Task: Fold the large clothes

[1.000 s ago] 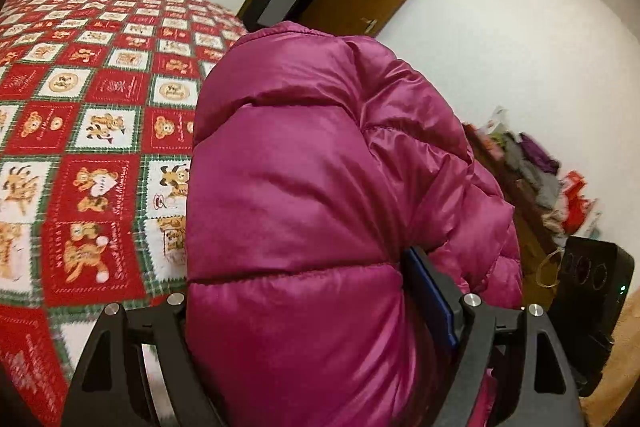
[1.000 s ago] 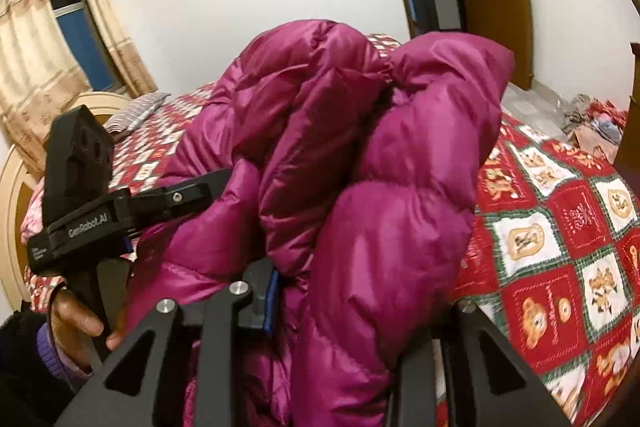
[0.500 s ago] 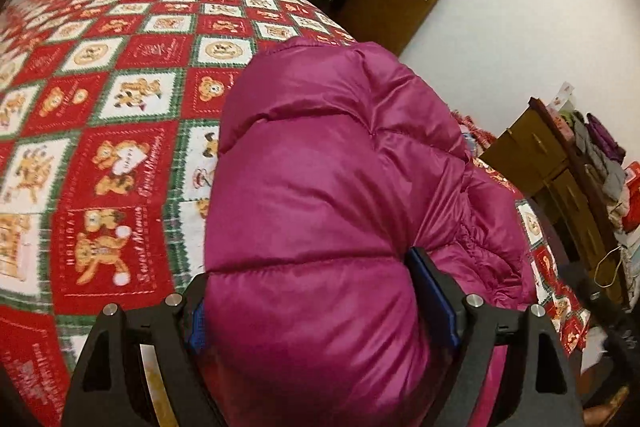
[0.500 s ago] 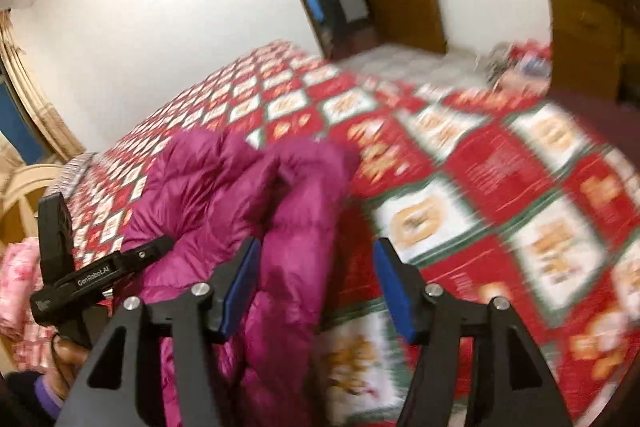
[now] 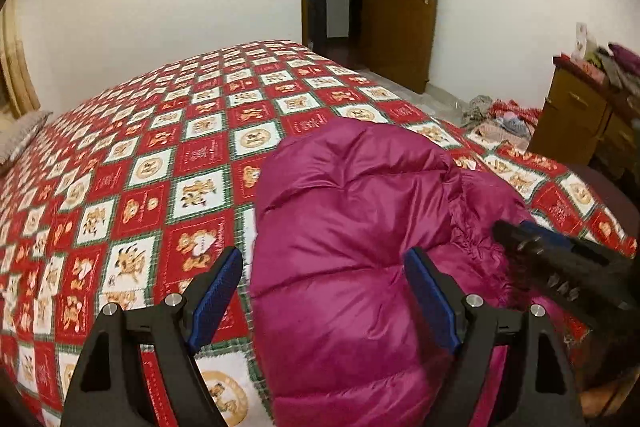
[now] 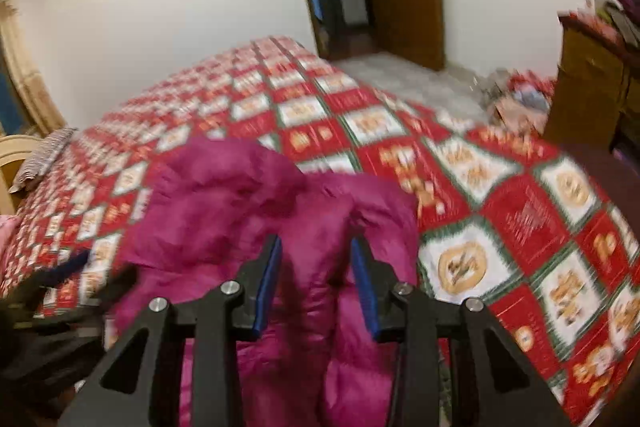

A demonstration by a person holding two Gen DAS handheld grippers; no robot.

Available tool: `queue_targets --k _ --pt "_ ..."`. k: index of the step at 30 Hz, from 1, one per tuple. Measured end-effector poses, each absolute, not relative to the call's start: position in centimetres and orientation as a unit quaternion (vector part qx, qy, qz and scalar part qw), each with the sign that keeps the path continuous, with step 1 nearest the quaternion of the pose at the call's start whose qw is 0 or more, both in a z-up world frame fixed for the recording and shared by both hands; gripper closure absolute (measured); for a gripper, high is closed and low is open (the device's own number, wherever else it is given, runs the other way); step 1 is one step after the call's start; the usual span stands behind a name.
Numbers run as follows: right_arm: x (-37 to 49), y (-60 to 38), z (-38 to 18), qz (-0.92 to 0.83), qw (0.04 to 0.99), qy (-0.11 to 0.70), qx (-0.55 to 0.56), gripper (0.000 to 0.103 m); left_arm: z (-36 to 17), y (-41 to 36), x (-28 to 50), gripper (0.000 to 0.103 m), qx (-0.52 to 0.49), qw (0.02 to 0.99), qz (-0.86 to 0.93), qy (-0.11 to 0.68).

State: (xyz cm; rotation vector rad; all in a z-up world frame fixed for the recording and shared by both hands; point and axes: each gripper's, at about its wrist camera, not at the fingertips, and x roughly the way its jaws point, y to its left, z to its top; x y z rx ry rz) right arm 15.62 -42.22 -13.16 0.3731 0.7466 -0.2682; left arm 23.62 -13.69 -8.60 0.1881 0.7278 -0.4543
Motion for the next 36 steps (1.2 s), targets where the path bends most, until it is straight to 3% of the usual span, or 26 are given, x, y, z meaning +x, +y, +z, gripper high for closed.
queue_targets --k 10,16,36 --pt "15.8 -42.8 -16.0 -0.146 0.889 0.387 0.197 0.064 -11.8 -16.6 25.2 0.019 0.127 0.896 -0.204 0.373" --pt "16.3 -43.0 -17.2 -0.149 0.884 0.394 0.201 0.061 -13.2 -17.5 26.7 0.012 0.139 0.89 -0.186 0.391" --pt "18.2 -43.4 -18.3 -0.182 0.887 0.379 0.192 0.061 -15.7 -17.2 29.7 0.007 0.084 0.892 -0.167 0.412"
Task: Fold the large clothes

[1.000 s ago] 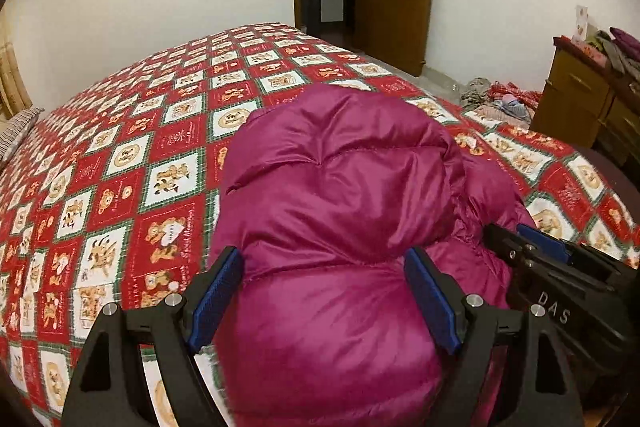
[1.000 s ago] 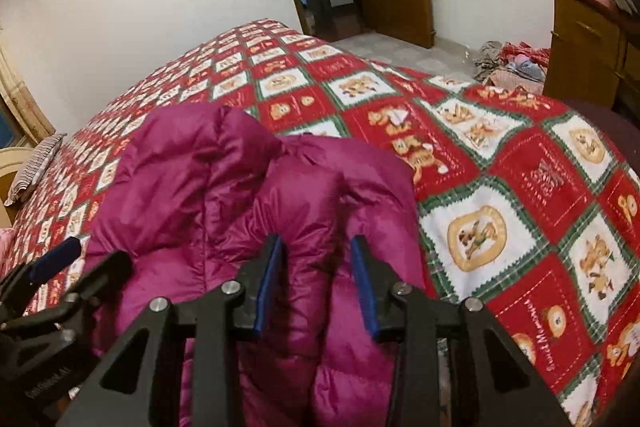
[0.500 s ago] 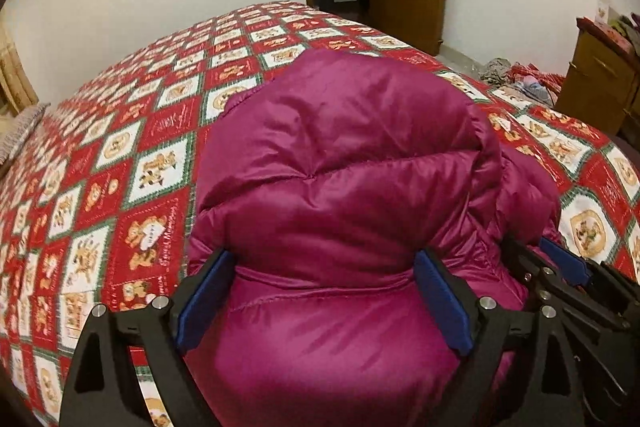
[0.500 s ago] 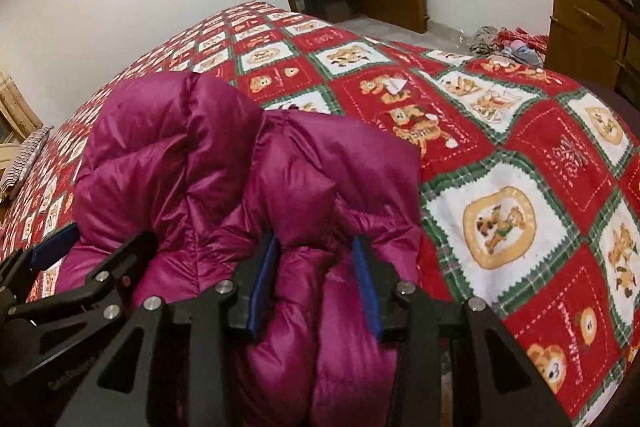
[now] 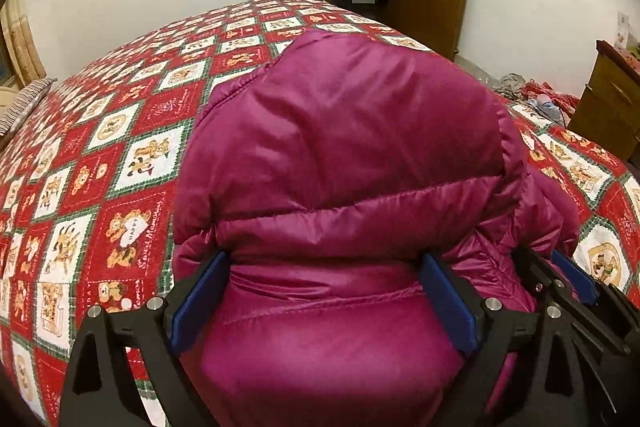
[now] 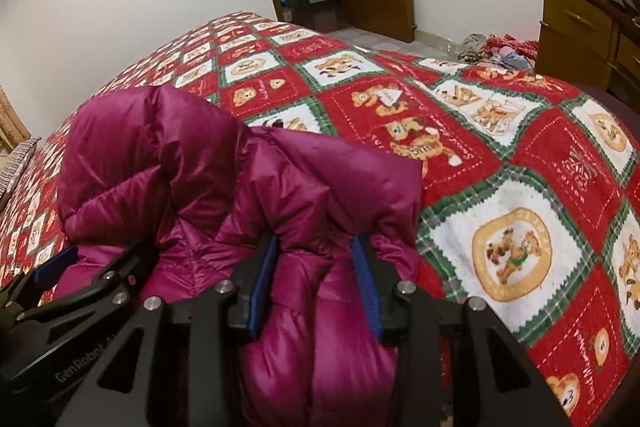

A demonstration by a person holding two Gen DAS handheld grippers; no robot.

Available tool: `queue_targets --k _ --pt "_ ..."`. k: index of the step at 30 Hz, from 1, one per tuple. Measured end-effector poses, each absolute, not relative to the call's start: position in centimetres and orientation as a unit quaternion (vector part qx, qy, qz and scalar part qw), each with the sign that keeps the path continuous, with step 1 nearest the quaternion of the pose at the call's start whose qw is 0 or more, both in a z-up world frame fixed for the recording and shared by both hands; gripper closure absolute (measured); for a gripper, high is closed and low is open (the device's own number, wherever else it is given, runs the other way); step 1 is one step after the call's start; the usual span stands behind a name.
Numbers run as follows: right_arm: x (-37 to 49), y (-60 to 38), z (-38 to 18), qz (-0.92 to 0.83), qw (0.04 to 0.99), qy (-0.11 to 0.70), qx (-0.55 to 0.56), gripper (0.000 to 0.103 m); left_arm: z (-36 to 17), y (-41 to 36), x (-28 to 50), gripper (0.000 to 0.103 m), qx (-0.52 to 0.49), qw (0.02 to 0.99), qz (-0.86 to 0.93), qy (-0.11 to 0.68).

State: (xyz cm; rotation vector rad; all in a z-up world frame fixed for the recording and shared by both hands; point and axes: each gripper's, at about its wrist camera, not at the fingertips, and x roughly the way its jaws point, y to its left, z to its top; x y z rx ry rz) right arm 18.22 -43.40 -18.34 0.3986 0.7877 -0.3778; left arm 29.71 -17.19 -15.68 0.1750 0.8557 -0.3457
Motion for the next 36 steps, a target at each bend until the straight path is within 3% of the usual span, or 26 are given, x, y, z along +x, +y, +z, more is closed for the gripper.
queue_targets --k 20,31,35,36 --pt "17.0 -43.4 -18.3 -0.183 0.89 0.367 0.201 0.06 -15.7 -16.8 29.2 0.004 0.099 0.89 -0.185 0.406" --pt "9.4 -40.2 -14.7 -0.183 0.896 0.356 0.194 0.037 -11.7 -12.9 22.1 0.004 0.139 0.889 -0.218 0.378" --pt "6.8 -39.2 -14.2 -0.189 0.891 0.357 0.206 0.019 -10.7 -11.0 19.0 0.004 0.155 0.895 -0.201 0.366" --pt "5.9 -38.9 -14.1 -0.191 0.891 0.356 0.209 0.019 -10.6 -10.5 18.4 0.004 0.158 0.897 -0.196 0.364"
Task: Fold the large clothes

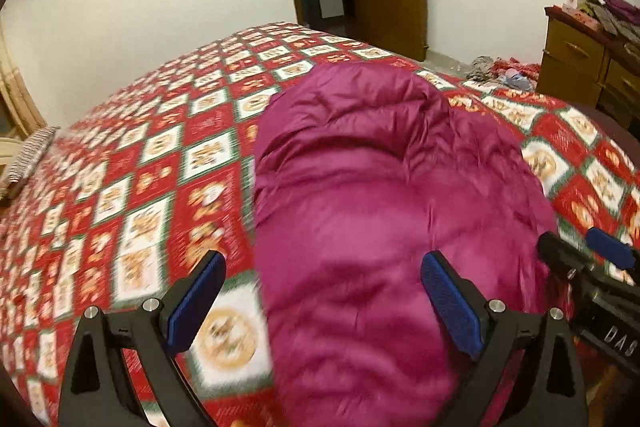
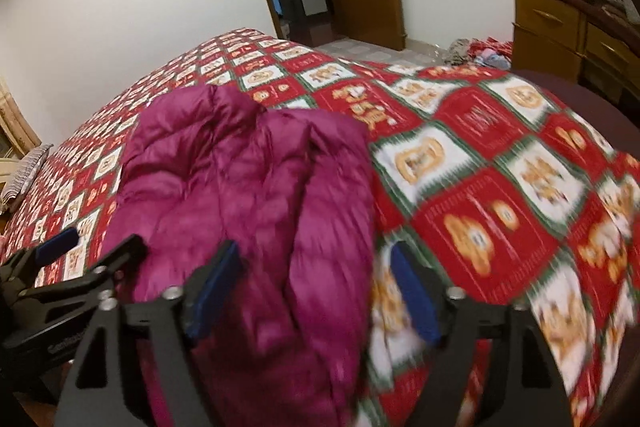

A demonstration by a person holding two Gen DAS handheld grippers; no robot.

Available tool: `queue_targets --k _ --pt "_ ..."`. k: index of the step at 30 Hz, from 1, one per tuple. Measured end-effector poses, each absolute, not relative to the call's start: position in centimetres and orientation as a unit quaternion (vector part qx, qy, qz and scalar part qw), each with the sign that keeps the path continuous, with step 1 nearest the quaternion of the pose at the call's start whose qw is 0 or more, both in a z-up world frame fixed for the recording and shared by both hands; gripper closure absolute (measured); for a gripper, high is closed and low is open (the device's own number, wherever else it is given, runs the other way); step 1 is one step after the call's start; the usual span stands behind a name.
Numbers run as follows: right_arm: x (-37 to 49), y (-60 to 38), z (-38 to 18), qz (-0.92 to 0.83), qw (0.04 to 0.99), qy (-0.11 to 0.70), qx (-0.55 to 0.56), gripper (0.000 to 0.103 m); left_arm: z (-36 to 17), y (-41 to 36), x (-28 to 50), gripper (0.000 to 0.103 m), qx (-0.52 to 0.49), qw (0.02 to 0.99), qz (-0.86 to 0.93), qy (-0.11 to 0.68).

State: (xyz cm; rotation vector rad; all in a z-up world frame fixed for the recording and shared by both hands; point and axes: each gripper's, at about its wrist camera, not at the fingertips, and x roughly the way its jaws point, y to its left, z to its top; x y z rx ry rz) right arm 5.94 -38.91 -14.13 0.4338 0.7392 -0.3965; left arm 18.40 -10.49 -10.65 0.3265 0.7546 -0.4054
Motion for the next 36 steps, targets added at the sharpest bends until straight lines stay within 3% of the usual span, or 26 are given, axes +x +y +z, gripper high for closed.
queue_targets --k 9,25,36 --pt "2.2 -36.1 -14.3 -0.185 0.885 0.371 0.211 0.019 -11.3 -7.6 13.0 0.004 0.207 0.899 -0.131 0.363" --pt "-5.7 -33.8 -10.0 -0.223 0.897 0.333 0.186 0.016 -7.4 -3.6 6.7 0.004 0.123 0.902 -0.207 0.36" --pt "-8.1 -30.2 -3.3 -0.233 0.939 0.225 0.115 0.005 -0.9 -0.7 3.6 0.004 0.101 0.946 -0.185 0.246"
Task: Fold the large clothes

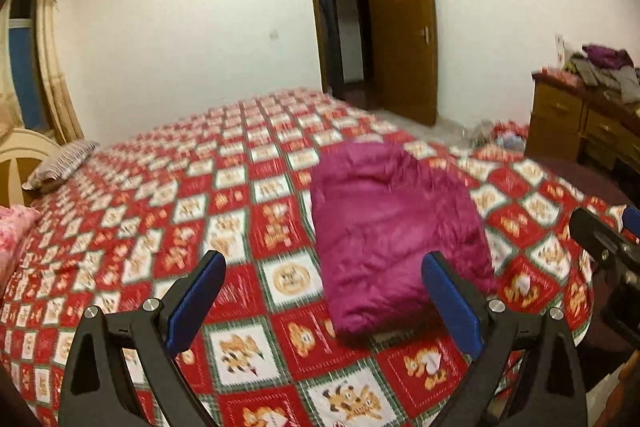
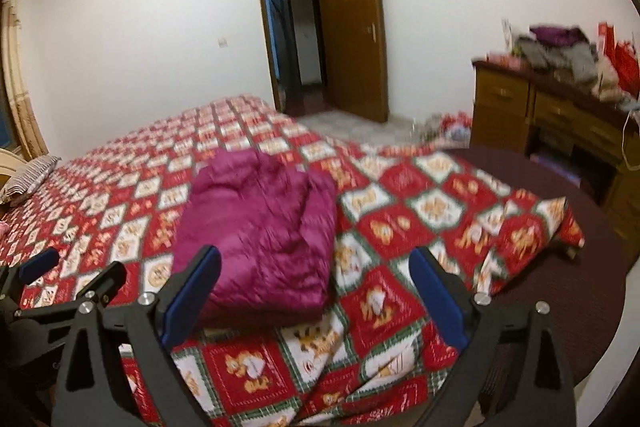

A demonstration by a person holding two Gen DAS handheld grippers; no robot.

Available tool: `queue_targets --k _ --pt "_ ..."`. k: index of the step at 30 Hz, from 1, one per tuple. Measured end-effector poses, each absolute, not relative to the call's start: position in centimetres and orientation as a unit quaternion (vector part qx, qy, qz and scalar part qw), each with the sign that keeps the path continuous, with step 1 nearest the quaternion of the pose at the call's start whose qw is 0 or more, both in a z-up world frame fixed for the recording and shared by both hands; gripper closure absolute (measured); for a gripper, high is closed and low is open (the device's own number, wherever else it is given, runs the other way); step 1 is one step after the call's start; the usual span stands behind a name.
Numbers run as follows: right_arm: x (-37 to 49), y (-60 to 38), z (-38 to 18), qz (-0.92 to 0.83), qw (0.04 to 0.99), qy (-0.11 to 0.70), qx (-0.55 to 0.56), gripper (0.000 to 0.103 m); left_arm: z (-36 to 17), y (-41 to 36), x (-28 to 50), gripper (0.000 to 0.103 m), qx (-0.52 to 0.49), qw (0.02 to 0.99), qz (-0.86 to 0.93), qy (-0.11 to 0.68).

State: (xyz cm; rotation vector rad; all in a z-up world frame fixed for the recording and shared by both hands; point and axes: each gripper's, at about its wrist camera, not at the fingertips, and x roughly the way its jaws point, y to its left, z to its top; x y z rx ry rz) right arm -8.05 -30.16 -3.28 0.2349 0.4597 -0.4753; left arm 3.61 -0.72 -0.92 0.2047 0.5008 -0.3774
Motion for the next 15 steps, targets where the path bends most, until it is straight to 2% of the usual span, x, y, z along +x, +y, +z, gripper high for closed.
queue_targets --k 6,15 --pt "-9.4 -29.2 -1.2 -0.236 0.951 0.172 0.102 0.0 1.7 0.4 2.1 0.004 0.092 0.96 -0.179 0.197" --pt "-10.2 -29.2 -0.4 -0.244 0.954 0.14 0.106 0.0 2.9 0.8 1.1 0.004 0.084 0.962 -0.188 0.178"
